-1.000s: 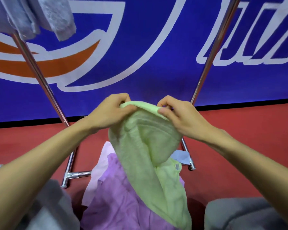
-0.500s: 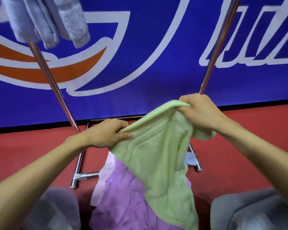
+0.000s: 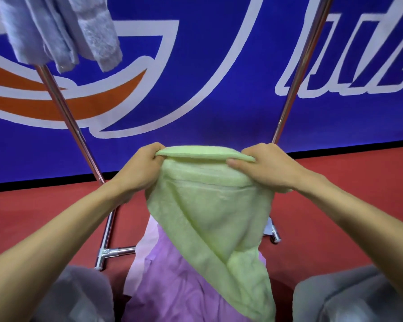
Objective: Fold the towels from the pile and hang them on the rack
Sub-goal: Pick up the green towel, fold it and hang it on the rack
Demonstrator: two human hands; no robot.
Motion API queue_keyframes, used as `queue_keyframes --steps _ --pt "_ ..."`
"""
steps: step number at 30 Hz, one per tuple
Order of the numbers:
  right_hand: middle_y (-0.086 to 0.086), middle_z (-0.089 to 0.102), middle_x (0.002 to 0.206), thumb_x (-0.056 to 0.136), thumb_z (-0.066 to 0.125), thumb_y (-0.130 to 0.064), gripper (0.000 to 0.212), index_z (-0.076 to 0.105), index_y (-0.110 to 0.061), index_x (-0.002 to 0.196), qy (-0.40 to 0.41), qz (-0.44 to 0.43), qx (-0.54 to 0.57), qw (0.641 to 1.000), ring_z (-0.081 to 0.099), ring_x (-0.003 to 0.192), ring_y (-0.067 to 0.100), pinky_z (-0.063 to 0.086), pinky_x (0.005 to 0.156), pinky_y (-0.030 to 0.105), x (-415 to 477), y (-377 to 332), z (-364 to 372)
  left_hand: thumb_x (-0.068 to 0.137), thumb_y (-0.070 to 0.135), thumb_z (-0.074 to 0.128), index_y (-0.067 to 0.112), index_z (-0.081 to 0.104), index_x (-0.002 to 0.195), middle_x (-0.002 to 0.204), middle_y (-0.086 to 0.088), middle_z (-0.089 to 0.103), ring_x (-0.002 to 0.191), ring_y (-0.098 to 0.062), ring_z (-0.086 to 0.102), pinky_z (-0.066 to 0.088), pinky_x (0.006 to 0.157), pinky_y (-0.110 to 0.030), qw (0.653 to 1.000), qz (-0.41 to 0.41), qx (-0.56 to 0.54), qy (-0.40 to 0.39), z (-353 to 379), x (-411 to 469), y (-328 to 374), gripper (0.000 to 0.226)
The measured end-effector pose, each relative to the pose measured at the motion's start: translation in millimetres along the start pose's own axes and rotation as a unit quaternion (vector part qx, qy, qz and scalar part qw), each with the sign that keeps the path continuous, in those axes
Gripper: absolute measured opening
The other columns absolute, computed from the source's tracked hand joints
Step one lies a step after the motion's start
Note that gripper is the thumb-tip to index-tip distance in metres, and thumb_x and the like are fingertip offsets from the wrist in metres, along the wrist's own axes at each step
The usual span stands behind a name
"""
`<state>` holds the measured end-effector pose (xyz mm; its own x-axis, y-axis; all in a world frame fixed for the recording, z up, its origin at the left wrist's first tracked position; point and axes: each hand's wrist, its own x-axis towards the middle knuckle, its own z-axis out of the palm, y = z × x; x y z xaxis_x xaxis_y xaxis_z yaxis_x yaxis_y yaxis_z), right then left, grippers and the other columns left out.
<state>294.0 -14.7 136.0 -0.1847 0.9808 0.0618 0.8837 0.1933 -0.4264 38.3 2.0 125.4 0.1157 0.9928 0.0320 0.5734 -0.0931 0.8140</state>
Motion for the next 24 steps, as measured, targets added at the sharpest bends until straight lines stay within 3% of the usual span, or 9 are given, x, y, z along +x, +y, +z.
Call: queue_keyframes --steps 4,7,9,11,14,18,24 --pt "-0.004 0.060 0.062 0.067 0.071 -0.063 0.046 0.057 -0.020 0.064 -0.097 -0.004 -0.042 0.994 0.057 0.066 0.018 0.048 0.061 0.037 0 2 -5 0.093 0.024 0.050 0.015 0.059 0.082 0.074 0.000 0.060 0.068 -0.020 0.056 0.045 0.064 -0.032 0.999 -0.033 0.000 -0.031 -5 1 -3 0.016" --pt "0.002 0.060 0.074 0.082 0.069 -0.045 0.029 0.059 -0.019 0.071 -0.146 -0.014 -0.128 0.981 0.057 0.078 0.023 0.047 0.067 0.033 4 7 -3 0.076 0.048 0.072 0.023 0.061 0.085 0.079 0.002 0.067 0.072 -0.017 0.064 0.052 0.068 -0.035 0.993 -0.004 0.089 -0.079 -10 -1 -2 0.030" --pt "-0.002 0.052 0.069 0.088 0.064 -0.039 0.033 0.050 -0.022 0.063 -0.162 -0.018 -0.140 0.977 0.049 0.074 0.020 0.037 0.065 0.028 4 6 -3 0.064 0.054 0.079 0.026 0.061 0.089 0.082 0.004 0.068 0.078 -0.014 0.064 0.052 0.071 -0.034 0.980 0.022 0.162 -0.112 -11 -3 -1 0.042" --pt "-0.006 0.048 0.063 0.091 0.060 -0.035 0.039 0.041 -0.023 0.059 -0.184 -0.032 -0.132 0.974 0.047 0.070 0.019 0.032 0.063 0.029 5 6 -3 0.066 0.051 0.080 0.026 0.060 0.090 0.079 0.007 0.065 0.078 -0.013 0.061 0.051 0.070 -0.033 0.962 0.054 0.239 -0.122 -11 -4 -4 0.041" --pt "0.001 0.058 0.072 0.092 0.055 -0.031 0.030 0.048 -0.020 0.065 -0.166 -0.039 -0.071 0.983 0.054 0.072 0.022 0.041 0.068 0.034 5 8 -1 0.079 0.045 0.070 0.023 0.058 0.081 0.069 0.007 0.059 0.072 -0.018 0.056 0.050 0.067 -0.041 0.940 0.082 0.311 -0.112 -11 -3 -9 0.025" --pt "0.002 0.061 0.075 0.090 0.054 -0.025 0.024 0.054 -0.013 0.069 -0.113 -0.031 -0.030 0.993 0.057 0.077 0.024 0.045 0.072 0.037 8 7 -1 0.084 0.037 0.065 0.024 0.057 0.073 0.066 0.007 0.058 0.069 -0.016 0.054 0.051 0.065 -0.042 0.950 0.083 0.290 -0.082 -13 -3 -7 0.018" --pt "-0.006 0.060 0.066 0.079 0.069 -0.049 0.034 0.064 -0.016 0.072 -0.119 -0.013 0.047 0.992 0.053 0.061 0.008 0.043 0.061 0.029 6 10 -10 0.084 0.026 0.068 0.016 0.068 0.086 0.074 0.000 0.066 0.071 -0.016 0.059 0.044 0.059 -0.030 0.965 0.077 0.245 -0.047 -17 -2 -6 0.010"
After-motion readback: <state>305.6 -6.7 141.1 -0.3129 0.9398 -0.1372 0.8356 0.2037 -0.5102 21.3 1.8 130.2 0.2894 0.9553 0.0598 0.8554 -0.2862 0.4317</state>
